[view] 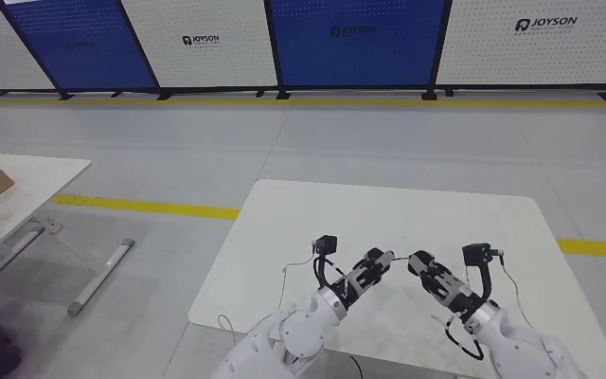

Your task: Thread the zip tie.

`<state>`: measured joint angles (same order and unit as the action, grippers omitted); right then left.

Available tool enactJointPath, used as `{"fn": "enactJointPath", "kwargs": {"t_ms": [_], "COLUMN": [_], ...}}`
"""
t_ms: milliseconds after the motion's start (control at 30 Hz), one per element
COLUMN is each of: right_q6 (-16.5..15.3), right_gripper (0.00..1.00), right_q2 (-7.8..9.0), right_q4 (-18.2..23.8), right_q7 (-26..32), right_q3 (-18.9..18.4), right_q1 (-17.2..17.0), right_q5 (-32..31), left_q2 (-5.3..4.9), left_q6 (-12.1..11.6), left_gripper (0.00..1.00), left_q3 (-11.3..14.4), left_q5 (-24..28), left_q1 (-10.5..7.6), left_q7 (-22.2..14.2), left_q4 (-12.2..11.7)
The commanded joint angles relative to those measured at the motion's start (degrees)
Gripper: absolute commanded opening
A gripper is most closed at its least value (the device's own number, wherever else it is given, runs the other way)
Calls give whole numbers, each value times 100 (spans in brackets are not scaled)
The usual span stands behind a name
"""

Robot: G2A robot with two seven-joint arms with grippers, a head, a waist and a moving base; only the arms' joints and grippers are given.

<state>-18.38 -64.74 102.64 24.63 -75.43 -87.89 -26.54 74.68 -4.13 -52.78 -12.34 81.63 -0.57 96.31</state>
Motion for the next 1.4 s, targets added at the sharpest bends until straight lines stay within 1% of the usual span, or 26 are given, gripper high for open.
{"fn": "enactJointPath", "kwargs": {"t_ms": [0,167,367,433,467,500,633,700,767,900,967,1367], "right_q6": [-5,-18,-19,1,12,24,43,42,38,18,12,-11], "right_gripper": [0,0,0,0,0,0,0,0,0,0,0,0], "right_q2": [0,7,16,19,19,19,20,20,21,25,27,30], "right_q4": [-5,4,58,70,75,79,88,91,94,113,121,126], "right_q7": [-22,-56,-61,-70,-78,-87,-116,-129,-135,-151,-155,-160], "right_q3": [-2,-36,-60,-63,-61,-56,-43,-41,-40,-44,-46,-17], "right_q1": [-6,-31,-65,-74,-79,-85,-96,-101,-105,-130,-144,-148], "right_q5": [10,17,-13,-55,-72,-93,-136,-142,-146,-158,-166,-156], "left_q2": [2,2,15,16,14,12,0,-3,-3,1,3,0], "left_q6": [15,112,159,179,187,190,213,227,238,256,253,190], "left_gripper": [0,0,0,17,24,27,24,25,23,12,0,0], "left_q3": [5,15,39,43,44,41,35,39,44,39,37,32], "left_q5": [-27,-107,-104,-111,-128,-143,-237,-267,-283,-279,-274,-250], "left_q1": [-4,-22,-34,-29,-24,-11,27,39,41,36,36,64], "left_q7": [17,-34,-7,-16,-24,-26,-75,-99,-105,-69,-55,-117], "left_q4": [0,-10,6,22,31,46,70,70,66,53,53,79]}}
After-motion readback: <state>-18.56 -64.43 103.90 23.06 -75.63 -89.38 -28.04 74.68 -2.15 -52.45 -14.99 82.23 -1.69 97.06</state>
